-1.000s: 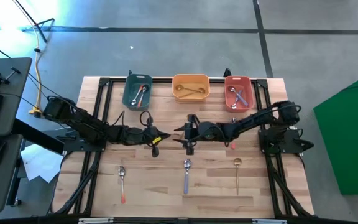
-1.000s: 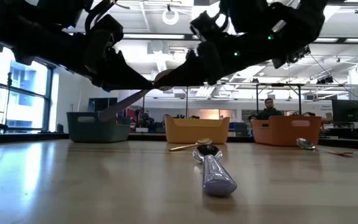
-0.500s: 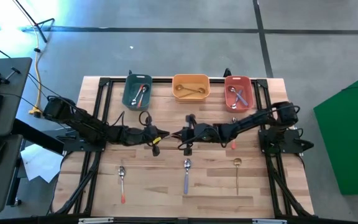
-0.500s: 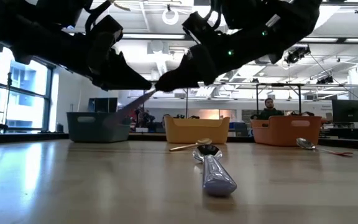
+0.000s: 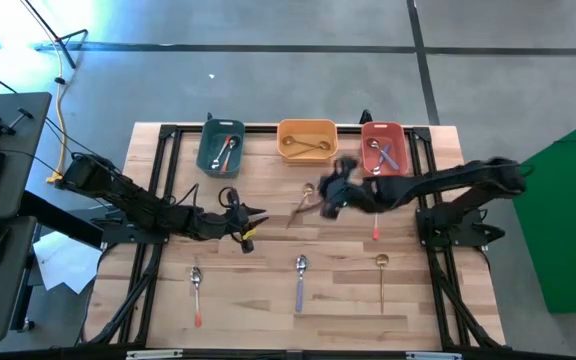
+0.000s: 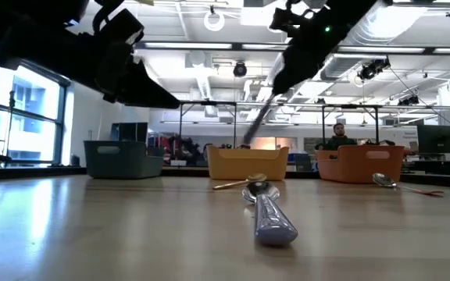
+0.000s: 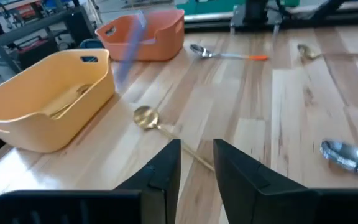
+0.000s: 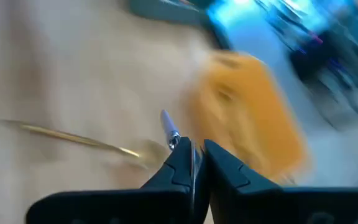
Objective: Sort silverware by color (type)
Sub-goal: Put the left purple spoon into the orange bin
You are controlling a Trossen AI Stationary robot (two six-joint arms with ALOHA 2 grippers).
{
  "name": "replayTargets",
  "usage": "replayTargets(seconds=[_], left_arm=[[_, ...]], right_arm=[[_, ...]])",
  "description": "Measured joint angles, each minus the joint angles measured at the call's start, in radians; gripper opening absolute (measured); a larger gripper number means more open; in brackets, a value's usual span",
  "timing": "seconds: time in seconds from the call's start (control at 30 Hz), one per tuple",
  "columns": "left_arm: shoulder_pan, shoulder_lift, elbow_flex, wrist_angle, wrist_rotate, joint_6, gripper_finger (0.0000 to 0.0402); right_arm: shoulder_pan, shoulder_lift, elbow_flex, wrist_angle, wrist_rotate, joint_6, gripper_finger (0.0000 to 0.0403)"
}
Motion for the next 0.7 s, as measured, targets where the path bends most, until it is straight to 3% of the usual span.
replayTargets(seconds=[0.13, 0.23, 0.43, 0.7], left_arm=[[-0.020, 0.000, 0.000, -0.050, 0.002, -0.002, 0.0086], [-0.035, 0.000, 0.000, -0.077, -0.003, -0.015, 0.0086], [-0.042, 0.000, 0.000, -0.075, -0.004, -0.016, 0.0086], [-0.041, 0.000, 0.000, -0.078, -0.004, -0.016, 0.0086]], right_arm=[[-0.078, -0.094, 0.025, -0.252, 0.181, 0.128, 0.0008], [-0.168, -0.146, 0.000, -0.336, 0.222, 0.183, 0.0009], [-0.401, -0.166, -0.127, -0.288, 0.213, 0.061, 0.0009], [-0.659, -0.166, -0.260, -0.025, 0.007, -0.133, 0.0009]])
